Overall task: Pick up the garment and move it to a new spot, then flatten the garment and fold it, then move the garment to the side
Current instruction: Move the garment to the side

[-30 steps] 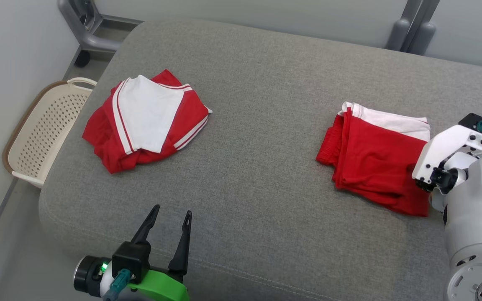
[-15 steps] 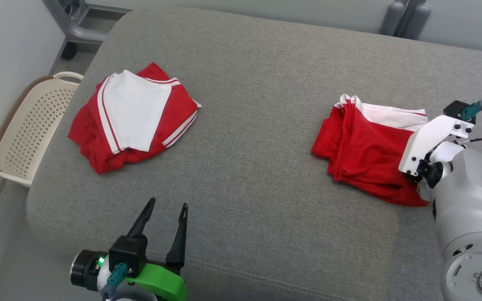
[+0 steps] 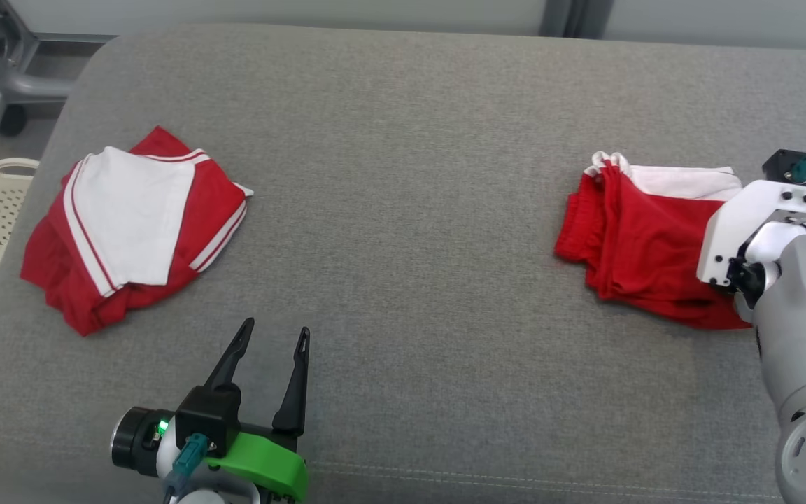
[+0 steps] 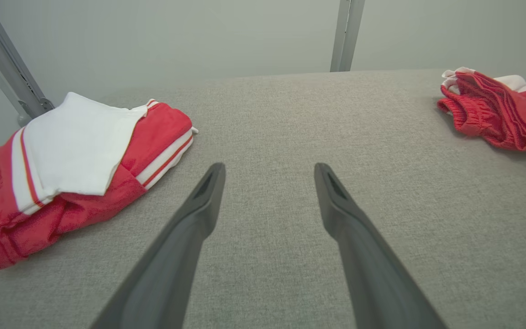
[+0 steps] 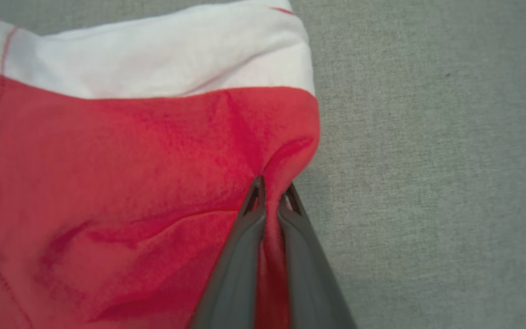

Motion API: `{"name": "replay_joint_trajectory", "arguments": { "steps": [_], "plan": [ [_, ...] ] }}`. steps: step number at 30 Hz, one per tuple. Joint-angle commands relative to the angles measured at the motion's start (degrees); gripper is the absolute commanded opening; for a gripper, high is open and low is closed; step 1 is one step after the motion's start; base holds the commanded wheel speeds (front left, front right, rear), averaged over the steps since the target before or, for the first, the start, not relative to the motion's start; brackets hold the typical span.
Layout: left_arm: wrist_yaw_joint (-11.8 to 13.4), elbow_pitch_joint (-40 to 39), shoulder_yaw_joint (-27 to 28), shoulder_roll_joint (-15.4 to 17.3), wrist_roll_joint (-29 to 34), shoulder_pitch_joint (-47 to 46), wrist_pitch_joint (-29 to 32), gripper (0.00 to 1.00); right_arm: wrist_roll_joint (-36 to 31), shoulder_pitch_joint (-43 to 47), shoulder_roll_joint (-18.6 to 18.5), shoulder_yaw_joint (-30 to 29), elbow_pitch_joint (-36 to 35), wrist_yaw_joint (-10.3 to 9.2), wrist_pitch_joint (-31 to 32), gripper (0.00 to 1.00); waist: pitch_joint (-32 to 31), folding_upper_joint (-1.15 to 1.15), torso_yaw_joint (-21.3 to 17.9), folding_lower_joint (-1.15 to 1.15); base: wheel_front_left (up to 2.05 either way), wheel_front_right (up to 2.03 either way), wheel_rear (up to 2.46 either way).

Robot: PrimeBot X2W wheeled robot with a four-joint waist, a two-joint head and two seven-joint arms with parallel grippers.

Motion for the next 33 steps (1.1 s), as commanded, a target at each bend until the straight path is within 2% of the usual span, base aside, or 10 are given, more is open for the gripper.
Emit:
{"name": "replay_joint_trajectory", "arguments": {
  "steps": [1,8,13,23,29,32,33],
  "plan": [
    [-0.1,-0.2,0.0,0.5,0.4,-0.9,-0.2,1.0,-0.1,-0.4,-1.1,0.5,0.2,-0.11,-0.4,0.0,1.5,0.0,-2.7,0.0,0.0,0.0,0.0],
    [-0.1,-2.4,-0.7,1.7,1.9,-2.2,-0.2,1.0,-1.1,-2.4,-5.7,4.8,-0.3,-0.11,-3.6,0.0,4.9,0.0,-6.3,0.0,0.0,0.0,0.0],
    [-0.2,-5.1,-1.7,2.7,3.3,-3.3,0.7,1.0,-2.1,-2.5,-8.9,6.7,-2.6,-0.11,-6.2,0.0,7.3,0.0,-7.5,0.0,0.0,0.0,0.0],
    [0.0,-11.3,-2.8,5.3,5.0,-3.5,3.1,1.0,-4.8,-1.3,-17.1,10.2,-7.8,-0.12,-14.2,0.0,11.7,0.0,-5.8,0.0,0.0,0.0,0.0],
    [0.3,-13.8,-3.4,6.1,5.5,-3.2,4.5,1.0,-6.8,0.7,-22.6,12.4,-10.0,-0.12,-14.1,0.0,14.0,0.0,-4.0,0.0,0.0,0.0,0.0],
    [0.5,-14.3,-3.5,6.5,5.6,-2.7,5.0,1.0,-7.3,1.7,-23.8,12.7,-11.9,-0.12,-15.3,0.0,14.8,0.0,-3.6,0.0,0.0,0.0,0.0],
    [0.6,-14.5,-3.6,6.5,5.5,-2.6,5.1,1.0,-7.4,2.3,-24.1,12.8,-13.2,-0.12,-17.3,0.82,15.2,0.0,-3.5,0.0,0.0,0.0,0.0]
  ]
}}
